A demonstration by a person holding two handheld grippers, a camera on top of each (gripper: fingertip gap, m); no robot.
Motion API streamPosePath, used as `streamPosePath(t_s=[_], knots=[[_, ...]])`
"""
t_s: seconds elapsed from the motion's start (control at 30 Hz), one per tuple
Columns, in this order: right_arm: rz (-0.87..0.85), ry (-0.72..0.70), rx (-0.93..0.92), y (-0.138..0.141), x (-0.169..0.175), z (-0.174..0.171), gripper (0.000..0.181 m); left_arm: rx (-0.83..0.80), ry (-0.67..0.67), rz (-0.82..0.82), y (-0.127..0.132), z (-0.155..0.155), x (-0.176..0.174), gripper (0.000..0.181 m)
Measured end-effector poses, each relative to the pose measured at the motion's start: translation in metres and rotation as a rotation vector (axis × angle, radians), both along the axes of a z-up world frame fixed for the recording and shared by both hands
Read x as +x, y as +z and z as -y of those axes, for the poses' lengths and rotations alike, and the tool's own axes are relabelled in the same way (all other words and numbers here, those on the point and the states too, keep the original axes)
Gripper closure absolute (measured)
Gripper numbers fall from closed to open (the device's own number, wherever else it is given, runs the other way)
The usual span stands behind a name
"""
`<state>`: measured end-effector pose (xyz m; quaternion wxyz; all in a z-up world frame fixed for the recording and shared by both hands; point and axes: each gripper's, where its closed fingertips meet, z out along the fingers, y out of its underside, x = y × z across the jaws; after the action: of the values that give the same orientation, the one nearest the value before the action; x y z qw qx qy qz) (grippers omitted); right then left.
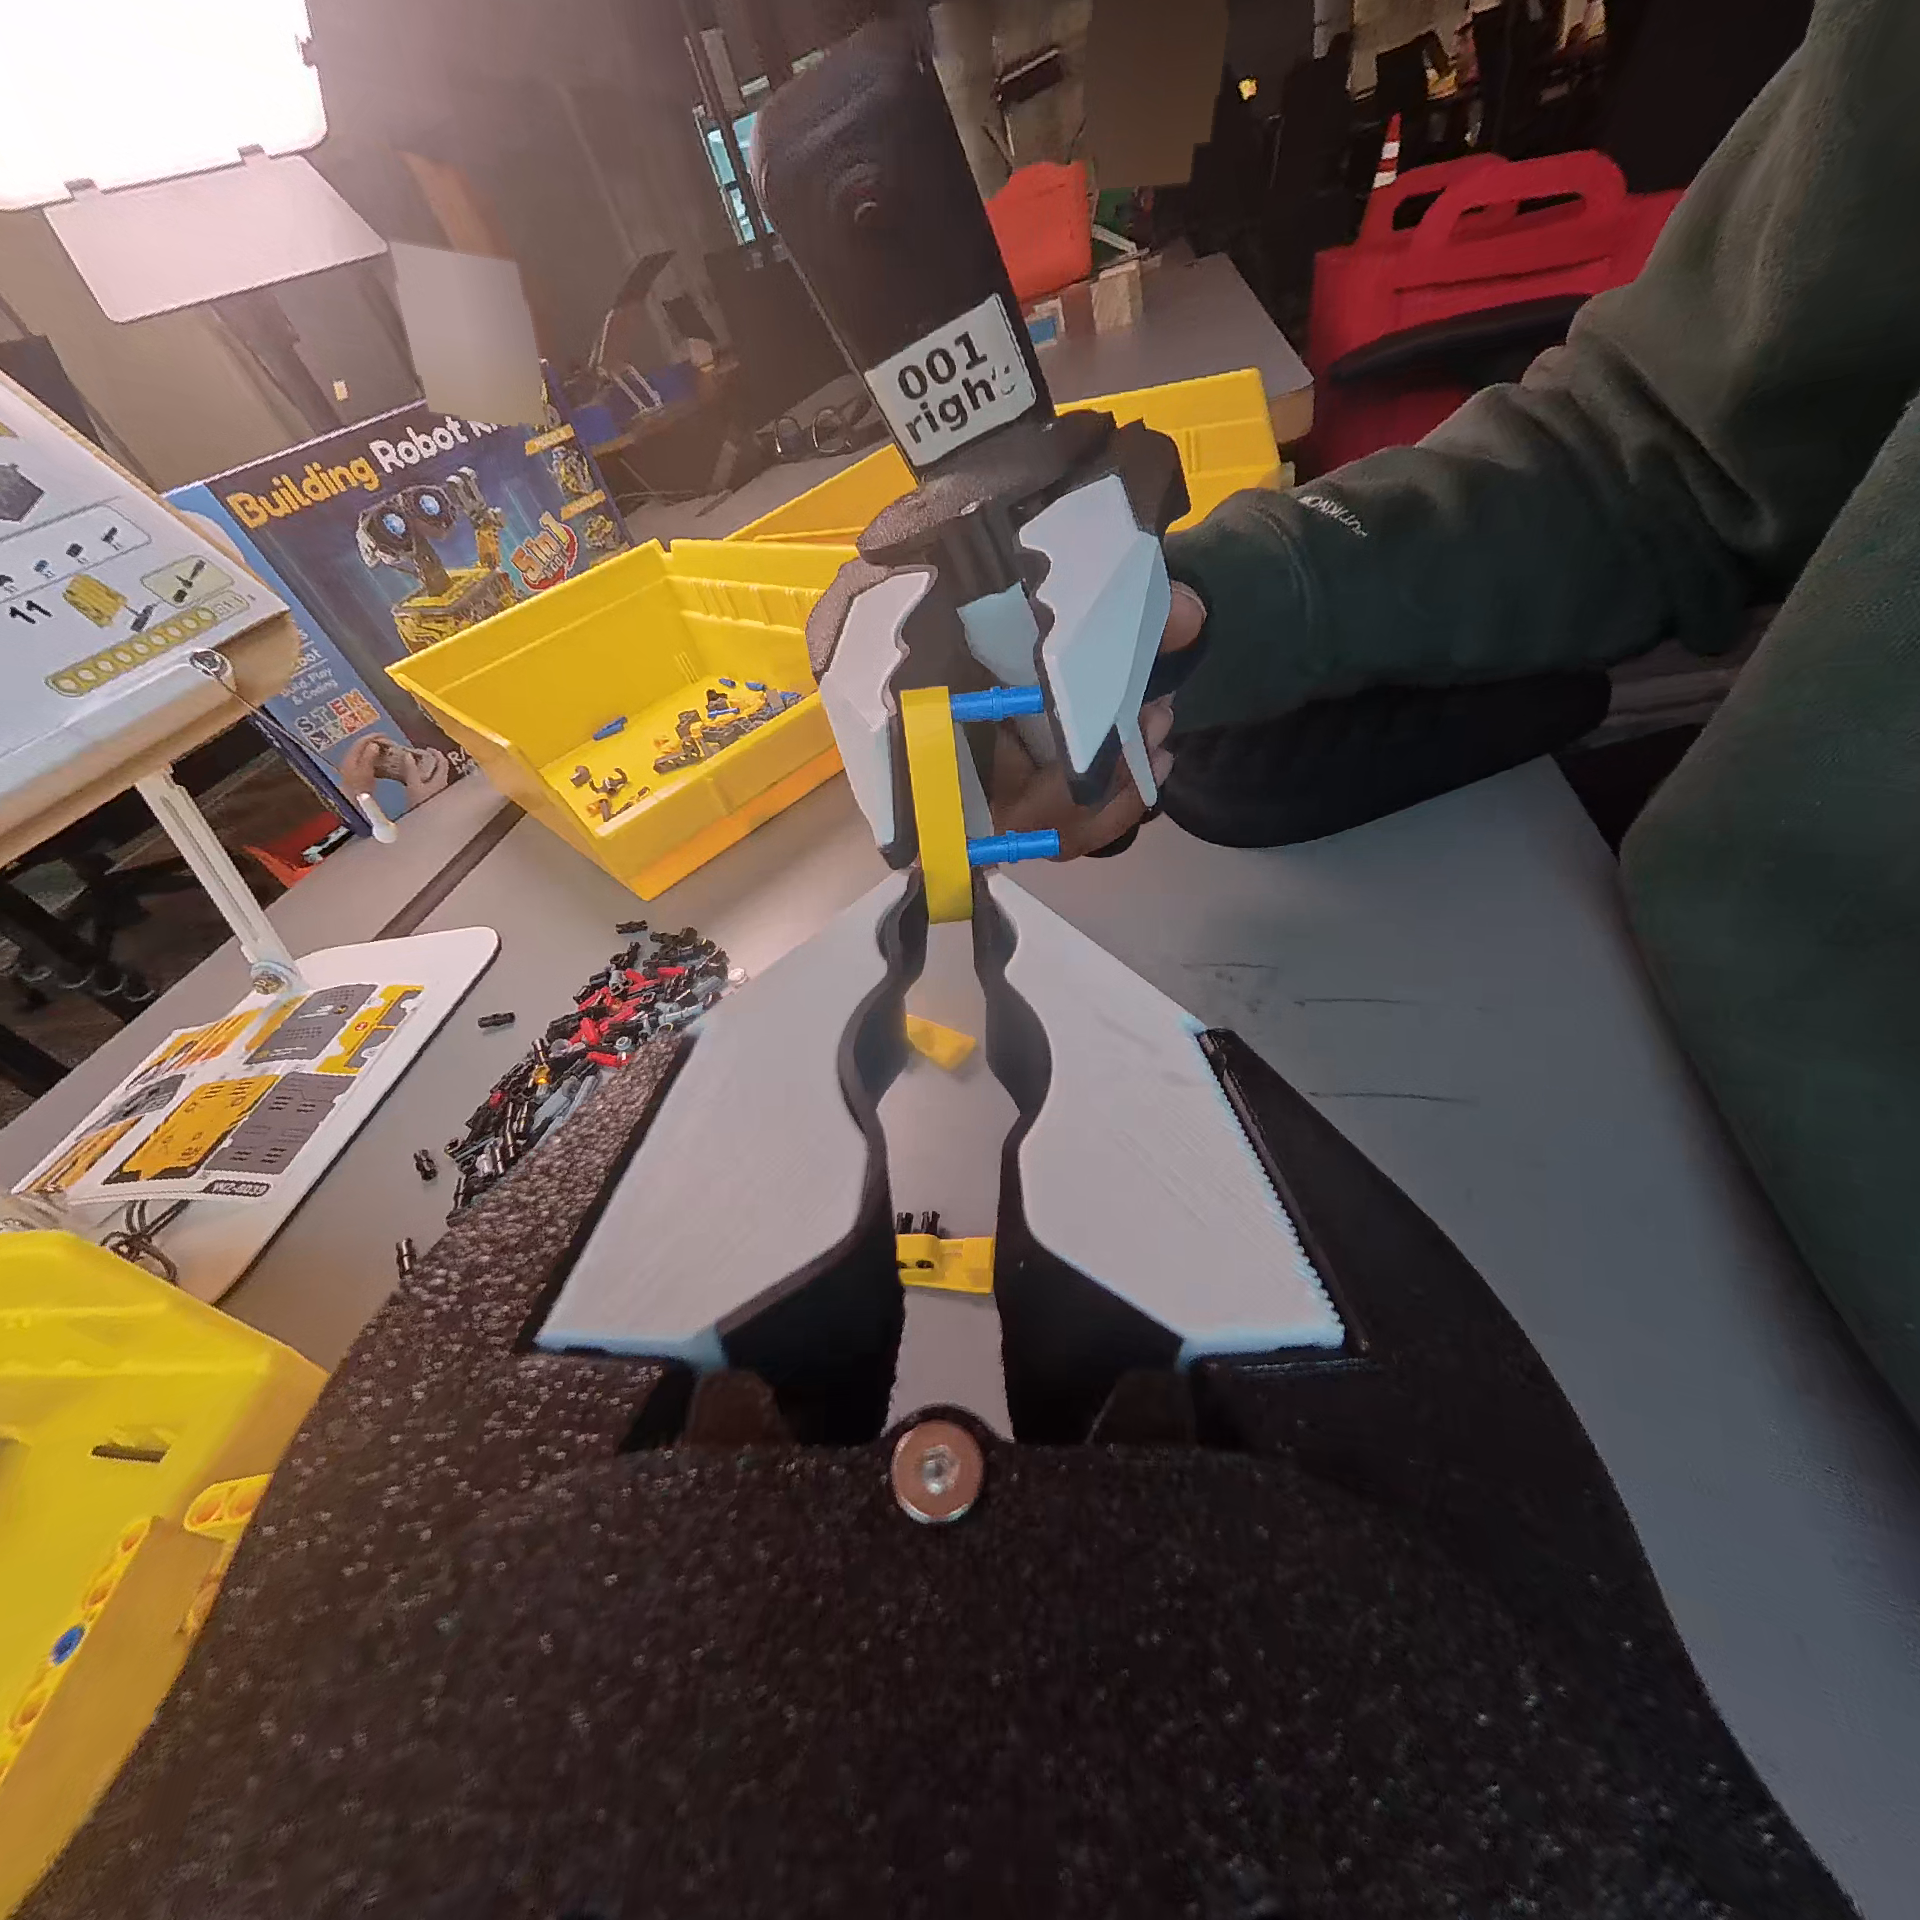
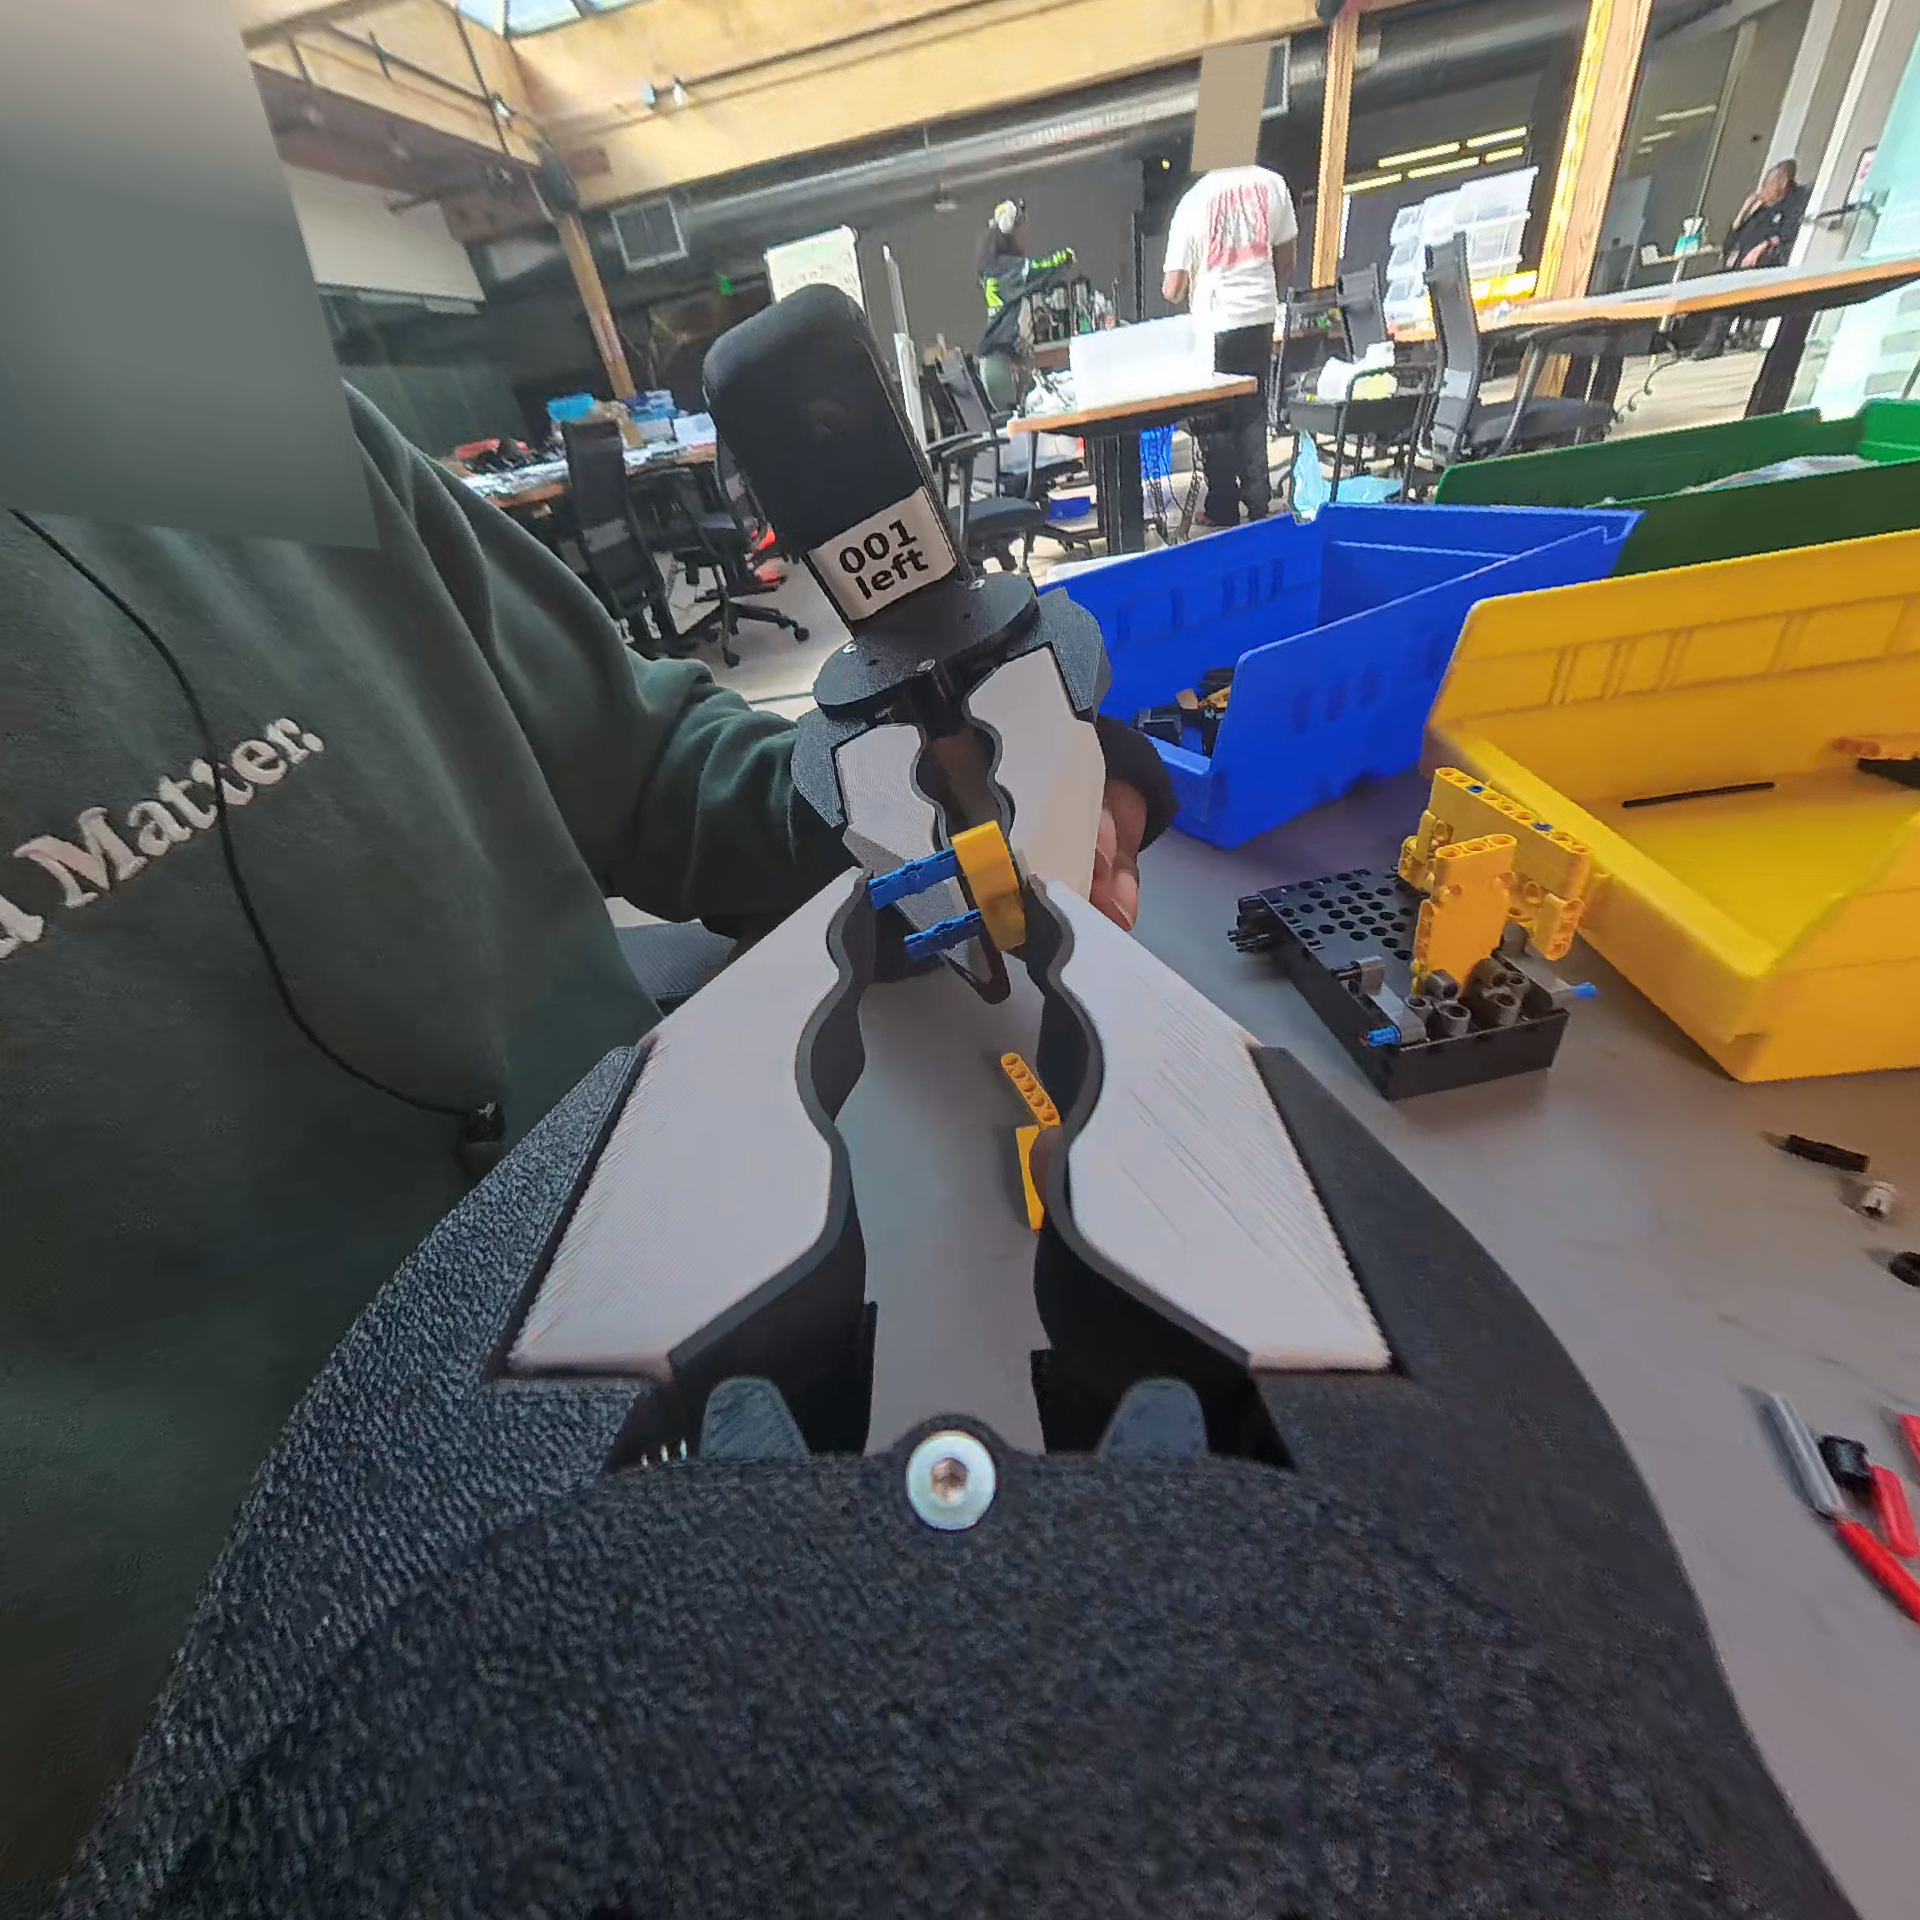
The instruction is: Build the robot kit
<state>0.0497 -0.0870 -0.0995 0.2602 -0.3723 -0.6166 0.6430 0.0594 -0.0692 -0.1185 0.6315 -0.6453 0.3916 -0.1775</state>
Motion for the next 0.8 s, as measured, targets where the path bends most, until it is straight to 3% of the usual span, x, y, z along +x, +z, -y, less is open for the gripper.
streamPosePath(t_s=[0.2,0.47,0.8], knots=[[-0.076,-0.021,-0.104,0.007,-0.001,0.000,0.158,-0.015,-0.025,0.065,0.005,0.003,0.001,0.174],[-0.061,-0.004,-0.077,0.008,0.001,0.006,0.158,-0.062,-0.084,0.088,0.006,0.009,0.004,0.173],[-0.027,0.015,0.125,-0.006,0.003,0.017,0.161,-0.124,-0.179,-0.011,-0.007,0.021,0.007,0.173]])
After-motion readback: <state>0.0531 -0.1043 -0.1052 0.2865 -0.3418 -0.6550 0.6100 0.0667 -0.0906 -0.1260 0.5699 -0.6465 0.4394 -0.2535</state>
